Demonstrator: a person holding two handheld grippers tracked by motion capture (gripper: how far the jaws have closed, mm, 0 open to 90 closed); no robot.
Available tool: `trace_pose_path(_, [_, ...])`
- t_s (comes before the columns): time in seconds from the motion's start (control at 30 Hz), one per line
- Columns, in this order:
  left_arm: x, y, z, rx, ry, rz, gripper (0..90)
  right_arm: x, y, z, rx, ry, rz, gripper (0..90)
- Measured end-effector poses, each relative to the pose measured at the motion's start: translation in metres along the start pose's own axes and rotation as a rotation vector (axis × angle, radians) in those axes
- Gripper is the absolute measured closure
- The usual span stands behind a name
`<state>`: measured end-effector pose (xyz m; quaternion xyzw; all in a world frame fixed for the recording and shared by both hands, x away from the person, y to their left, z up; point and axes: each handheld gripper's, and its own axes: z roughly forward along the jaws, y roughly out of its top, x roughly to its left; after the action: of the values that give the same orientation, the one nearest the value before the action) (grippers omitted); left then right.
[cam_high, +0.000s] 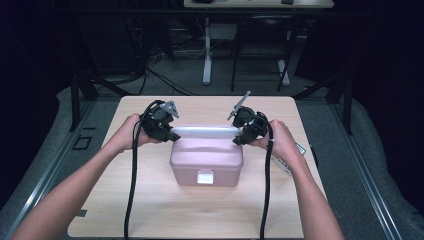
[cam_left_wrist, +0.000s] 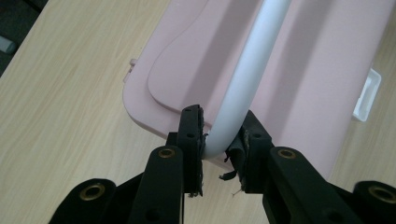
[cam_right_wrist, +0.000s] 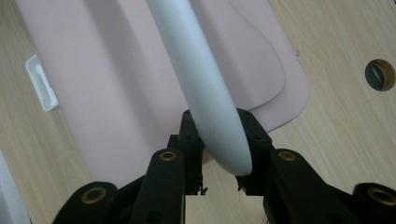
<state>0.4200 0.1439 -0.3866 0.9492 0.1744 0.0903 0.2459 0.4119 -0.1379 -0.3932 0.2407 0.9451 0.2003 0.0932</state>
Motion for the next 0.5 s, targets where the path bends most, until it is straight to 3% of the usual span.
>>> trace_pose_path(0.2, [-0.001, -0.002, 0.001, -0.019, 0.008, -0.006, 70.0, -0.001, -0.002, 0.000, -0.025, 0.003, 0.011, 74.7])
trace_pose_path(0.43, [-0.004, 0.000, -0.006, -0.021, 0.038, -0.014, 47.9, 0.001, -0.002, 0.001, -0.032, -0.003, 0.013, 74.9])
trace_pose_path(0.5, [-0.004, -0.002, -0.010, -0.030, 0.039, -0.035, 40.6, 0.000, -0.003, 0.001, -0.034, -0.002, 0.013, 74.9])
